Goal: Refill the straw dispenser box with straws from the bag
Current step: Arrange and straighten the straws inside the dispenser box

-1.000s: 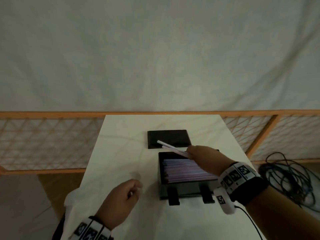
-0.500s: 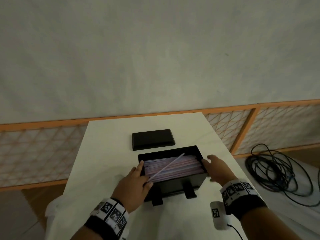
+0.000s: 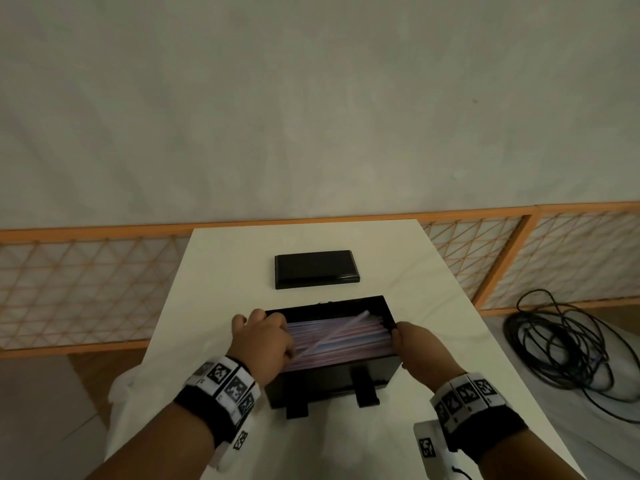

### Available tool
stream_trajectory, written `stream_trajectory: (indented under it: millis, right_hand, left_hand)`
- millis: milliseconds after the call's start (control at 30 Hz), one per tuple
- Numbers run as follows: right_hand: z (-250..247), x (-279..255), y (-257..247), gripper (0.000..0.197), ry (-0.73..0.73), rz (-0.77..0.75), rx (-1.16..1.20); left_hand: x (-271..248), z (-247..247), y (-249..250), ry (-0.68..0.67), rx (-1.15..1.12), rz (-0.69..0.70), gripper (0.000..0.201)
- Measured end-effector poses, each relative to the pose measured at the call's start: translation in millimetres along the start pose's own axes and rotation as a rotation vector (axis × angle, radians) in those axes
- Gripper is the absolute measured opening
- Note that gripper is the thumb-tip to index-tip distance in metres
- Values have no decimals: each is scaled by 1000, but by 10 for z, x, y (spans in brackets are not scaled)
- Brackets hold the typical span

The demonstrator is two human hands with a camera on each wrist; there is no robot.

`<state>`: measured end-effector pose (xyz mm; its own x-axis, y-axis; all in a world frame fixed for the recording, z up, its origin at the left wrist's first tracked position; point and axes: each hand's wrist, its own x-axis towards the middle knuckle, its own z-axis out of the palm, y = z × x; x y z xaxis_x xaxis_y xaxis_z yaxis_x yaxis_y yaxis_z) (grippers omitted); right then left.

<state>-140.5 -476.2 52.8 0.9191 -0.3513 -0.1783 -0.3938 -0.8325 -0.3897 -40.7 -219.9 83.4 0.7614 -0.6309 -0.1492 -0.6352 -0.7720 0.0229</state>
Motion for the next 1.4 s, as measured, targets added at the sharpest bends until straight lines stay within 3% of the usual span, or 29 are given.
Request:
stream_trajectory:
  millis: [167, 267, 300, 367, 433, 467, 600, 733, 867, 933, 1067, 1267, 1400]
  right_hand:
    - [-31, -47, -43, 25, 42, 23, 50]
    - [-154, -125, -188, 41, 269, -142, 8]
    - [-196, -148, -263, 40, 275, -225, -8]
    - [-212, -179, -401, 37, 91, -342, -63]
    - [-146, -183, -504, 34, -183, -346, -190]
    - [-126, -182, -542, 34, -248, -337, -238]
    - [-105, -142, -651, 34, -216, -358, -272]
    - [-50, -154, -851, 29, -362, -399, -389]
    - [18, -82, -985, 23, -513, -299, -420]
    - [52, -33, -1005, 30, -561, -257, -418]
    - [51, 90, -1043, 47, -711, -112, -353]
    - [33, 112, -1048, 20, -716, -114, -373]
    - [65, 51, -915, 35, -553, -279, -429]
  left_hand:
    - [156, 20, 47, -44, 145, 104, 26]
    - [249, 11, 22, -23, 125, 180, 27]
    - [270, 2, 23, -26, 84, 211, 27]
    - [284, -18, 52, -75, 2, 265, 26]
    - [284, -6, 64, -144, -16, 250, 24]
    - [289, 5, 52, -162, -7, 226, 24]
    - [345, -31, -38, -101, 6, 223, 24]
    - [387, -74, -49, -78, -18, 228, 27]
    - [441, -51, 5, -171, -2, 200, 49]
    - [472, -51, 23, -215, 27, 197, 56]
    - [500, -21, 52, -239, 38, 197, 42]
    - [574, -64, 39, -170, -4, 178, 28]
    - [572, -167, 9, -69, -61, 168, 31]
